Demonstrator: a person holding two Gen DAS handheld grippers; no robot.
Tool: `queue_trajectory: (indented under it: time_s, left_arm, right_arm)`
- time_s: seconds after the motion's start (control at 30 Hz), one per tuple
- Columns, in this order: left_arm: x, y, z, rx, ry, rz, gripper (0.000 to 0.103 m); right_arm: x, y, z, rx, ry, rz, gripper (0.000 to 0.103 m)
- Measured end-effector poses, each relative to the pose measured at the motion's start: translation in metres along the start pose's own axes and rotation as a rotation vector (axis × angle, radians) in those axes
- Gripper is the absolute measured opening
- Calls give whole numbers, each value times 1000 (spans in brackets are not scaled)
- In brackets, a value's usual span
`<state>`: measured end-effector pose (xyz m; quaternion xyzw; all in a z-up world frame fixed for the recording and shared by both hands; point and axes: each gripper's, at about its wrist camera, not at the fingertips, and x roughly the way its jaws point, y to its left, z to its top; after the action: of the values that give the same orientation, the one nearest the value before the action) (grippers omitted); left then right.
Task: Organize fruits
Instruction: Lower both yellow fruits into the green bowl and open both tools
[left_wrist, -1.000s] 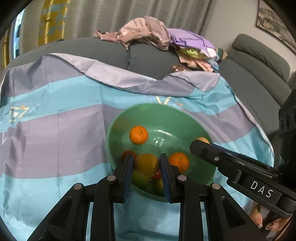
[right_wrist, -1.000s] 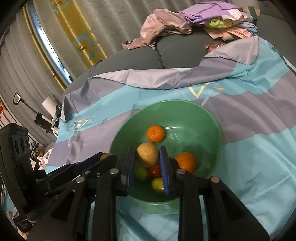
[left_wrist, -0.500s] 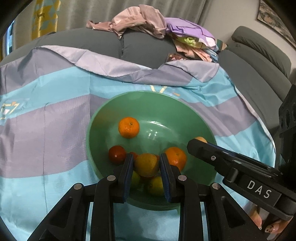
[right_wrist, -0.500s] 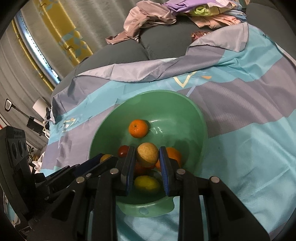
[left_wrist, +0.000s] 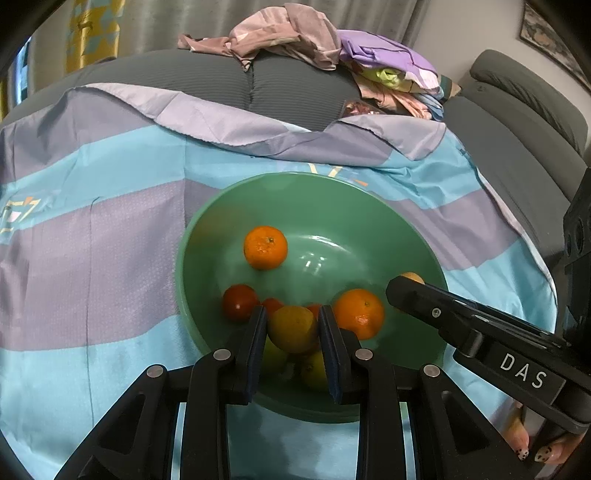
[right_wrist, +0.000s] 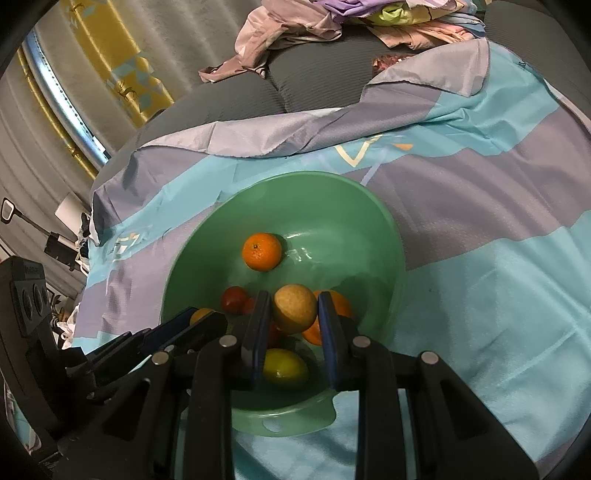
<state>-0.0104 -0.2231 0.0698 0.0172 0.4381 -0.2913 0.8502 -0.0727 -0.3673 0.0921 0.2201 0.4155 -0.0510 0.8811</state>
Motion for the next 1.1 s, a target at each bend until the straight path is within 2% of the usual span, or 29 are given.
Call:
queue_trajectory:
  time_s: [0.23, 0.27, 0.3, 0.33, 0.37, 0.4, 0.43, 0.5, 0.6, 0.77, 1.1]
  left_arm:
    - [-3, 1, 1, -6, -13, 8, 29]
    - [-4, 0, 2, -2, -11, 10, 29]
    - [-5, 0, 3, 3, -10, 11, 29]
    - [-6, -1, 3, 8, -11, 16, 33]
    - [-8, -1, 4, 12, -15, 21, 38]
    - [-11, -2, 4, 18, -26, 33, 48]
    - [-14, -2, 5, 21, -39, 43, 56]
    - [-20, -3, 4, 27, -62, 59, 61]
    - [-25, -4, 5, 38, -75, 75, 63]
    - [-28, -6, 3, 52, -89, 82, 64]
    - [-34, 0, 4, 10, -107, 63, 64]
  right_arm:
    - [-1, -2, 0, 6, -8, -3, 29]
    - [-2, -2, 0, 7, -13, -3, 31]
    - [-3, -2, 1, 8, -16, -3, 38]
    - [-6, -2, 1, 8, -25, -2, 47]
    - [-8, -1, 1, 8, -35, -1, 52]
    - [-11, 0, 2, 6, -45, -1, 55]
    - [-13, 1, 2, 2, -55, -2, 55]
    - [-19, 2, 2, -1, -71, 0, 57]
    - [-23, 4, 3, -5, -86, -2, 62]
    - [-25, 5, 3, -6, -94, -12, 62]
    - [-29, 10, 2, -11, -105, -23, 63]
